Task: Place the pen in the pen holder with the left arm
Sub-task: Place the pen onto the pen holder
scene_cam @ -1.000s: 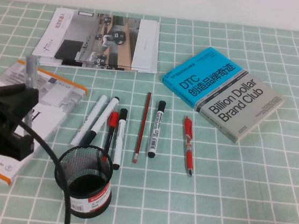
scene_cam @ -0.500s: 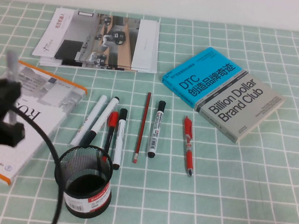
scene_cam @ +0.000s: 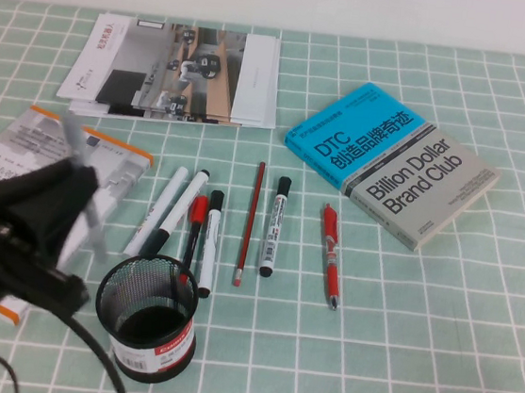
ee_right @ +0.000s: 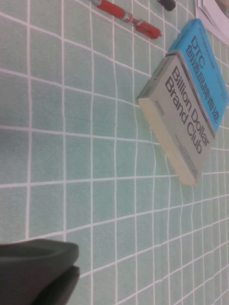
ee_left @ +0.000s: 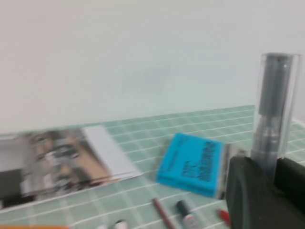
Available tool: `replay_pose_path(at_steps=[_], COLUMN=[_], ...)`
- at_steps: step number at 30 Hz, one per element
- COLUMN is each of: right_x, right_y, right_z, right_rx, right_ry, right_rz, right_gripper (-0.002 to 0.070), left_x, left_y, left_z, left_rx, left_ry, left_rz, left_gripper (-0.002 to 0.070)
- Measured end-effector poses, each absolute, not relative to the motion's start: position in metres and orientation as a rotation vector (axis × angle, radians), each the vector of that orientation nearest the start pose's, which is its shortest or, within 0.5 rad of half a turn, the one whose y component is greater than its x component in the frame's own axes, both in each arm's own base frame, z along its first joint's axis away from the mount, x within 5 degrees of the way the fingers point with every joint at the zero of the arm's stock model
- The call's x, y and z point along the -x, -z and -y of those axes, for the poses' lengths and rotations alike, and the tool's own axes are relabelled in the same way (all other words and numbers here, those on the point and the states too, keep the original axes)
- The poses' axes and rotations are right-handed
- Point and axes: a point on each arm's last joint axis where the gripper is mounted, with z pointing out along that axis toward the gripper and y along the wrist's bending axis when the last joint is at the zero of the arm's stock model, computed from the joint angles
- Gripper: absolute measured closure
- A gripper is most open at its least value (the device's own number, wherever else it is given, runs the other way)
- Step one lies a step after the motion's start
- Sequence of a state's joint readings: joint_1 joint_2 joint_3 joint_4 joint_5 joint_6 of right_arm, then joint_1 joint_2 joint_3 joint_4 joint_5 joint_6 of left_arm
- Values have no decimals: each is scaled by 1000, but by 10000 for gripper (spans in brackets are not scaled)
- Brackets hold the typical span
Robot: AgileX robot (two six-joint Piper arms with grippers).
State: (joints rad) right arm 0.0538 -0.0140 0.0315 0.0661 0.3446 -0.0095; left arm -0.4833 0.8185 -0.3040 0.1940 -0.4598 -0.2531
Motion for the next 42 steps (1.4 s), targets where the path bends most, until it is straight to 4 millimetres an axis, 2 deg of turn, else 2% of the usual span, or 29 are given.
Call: replay_pose_path(at_steps=[4, 15, 25, 34, 37, 42], right_x=[-53, -53, -53, -53, -53, -53], right_y=[-172, -172, -172, -172, -172, -172], right_z=[-5, -5, -5, -5, -5, -5], right_rx=[17, 15, 15, 15, 15, 15], right_ry=[-95, -97, -97, -97, -97, -97], right_rz=[-1846, -1846, -1846, -1846, -1846, -1846], right_gripper=[696, 696, 696, 696, 696, 696], left_x=[-148, -171, -170, -175, -176, -176], left_y=[-268, -233, -199, -189, -188, -188], left_z=[94, 116, 116, 117, 117, 117], left_rx=[-420, -543, -547, -533, -531, -531], left_ry=[579, 626, 620, 625, 623, 620], left_rz=[-1492, -1573, -1607, -1646, -1648, -1654], left_gripper=[627, 627, 627, 625, 592, 433])
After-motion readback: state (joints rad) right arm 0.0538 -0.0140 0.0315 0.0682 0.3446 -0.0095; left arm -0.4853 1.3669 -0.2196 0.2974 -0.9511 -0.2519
